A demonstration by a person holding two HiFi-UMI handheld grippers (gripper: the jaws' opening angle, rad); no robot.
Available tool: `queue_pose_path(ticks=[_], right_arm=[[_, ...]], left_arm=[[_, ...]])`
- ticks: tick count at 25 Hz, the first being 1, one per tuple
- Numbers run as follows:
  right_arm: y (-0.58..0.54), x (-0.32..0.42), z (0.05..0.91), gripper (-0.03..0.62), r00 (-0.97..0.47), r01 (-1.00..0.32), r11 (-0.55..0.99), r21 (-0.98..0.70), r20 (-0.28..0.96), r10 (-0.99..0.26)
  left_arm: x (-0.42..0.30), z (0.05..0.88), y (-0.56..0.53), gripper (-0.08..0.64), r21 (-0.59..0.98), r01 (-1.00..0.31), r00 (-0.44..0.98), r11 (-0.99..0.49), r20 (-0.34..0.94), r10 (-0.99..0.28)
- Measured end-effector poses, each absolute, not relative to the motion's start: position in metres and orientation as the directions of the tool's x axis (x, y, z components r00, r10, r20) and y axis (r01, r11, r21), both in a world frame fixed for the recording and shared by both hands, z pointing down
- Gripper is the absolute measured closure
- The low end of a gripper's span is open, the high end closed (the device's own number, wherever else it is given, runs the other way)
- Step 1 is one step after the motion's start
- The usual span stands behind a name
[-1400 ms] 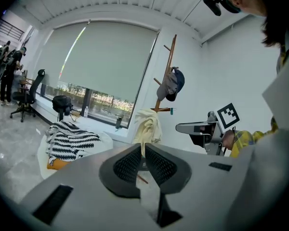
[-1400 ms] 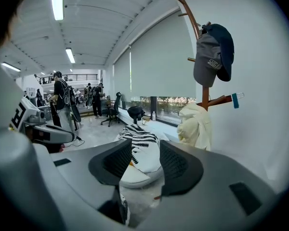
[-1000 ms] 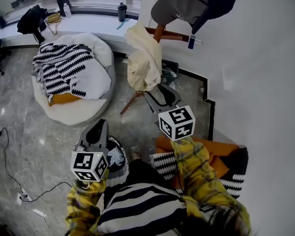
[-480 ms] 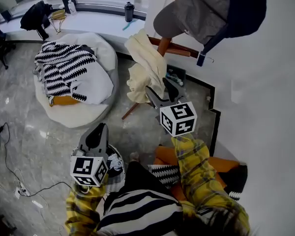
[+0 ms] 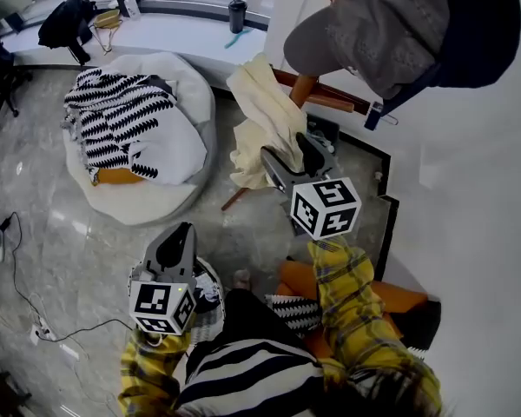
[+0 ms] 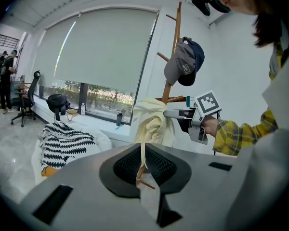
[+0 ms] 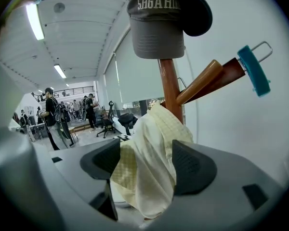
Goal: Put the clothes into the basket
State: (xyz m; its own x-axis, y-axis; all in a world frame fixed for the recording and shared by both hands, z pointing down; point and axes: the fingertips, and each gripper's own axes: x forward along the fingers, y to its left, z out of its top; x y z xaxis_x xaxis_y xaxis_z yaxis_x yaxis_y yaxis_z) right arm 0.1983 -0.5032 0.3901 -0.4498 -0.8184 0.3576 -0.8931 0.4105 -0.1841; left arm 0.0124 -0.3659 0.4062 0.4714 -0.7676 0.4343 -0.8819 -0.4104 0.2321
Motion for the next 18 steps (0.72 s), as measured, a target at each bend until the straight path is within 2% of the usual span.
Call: queue_pose_path(ticks=[8, 18], right_arm=[[-0.506, 0.196, 0.400, 0.273, -0.464, -0.886, 0.430, -0.175, 0.378, -0.801], [-0.497, 0.194, 0.403, 0.462, -0.439, -0.888, 0.455, -0.068, 0.420, -0.794]], left_arm=[[0.008, 0.412, -0.369, 0.522, 0.234, -0.893, 0.451, -0.386, 0.448, -0.772], [-0.004, 0.408, -0.361, 0.522, 0.228, -0.907, 0.420, -0.354, 0.432, -0.798]])
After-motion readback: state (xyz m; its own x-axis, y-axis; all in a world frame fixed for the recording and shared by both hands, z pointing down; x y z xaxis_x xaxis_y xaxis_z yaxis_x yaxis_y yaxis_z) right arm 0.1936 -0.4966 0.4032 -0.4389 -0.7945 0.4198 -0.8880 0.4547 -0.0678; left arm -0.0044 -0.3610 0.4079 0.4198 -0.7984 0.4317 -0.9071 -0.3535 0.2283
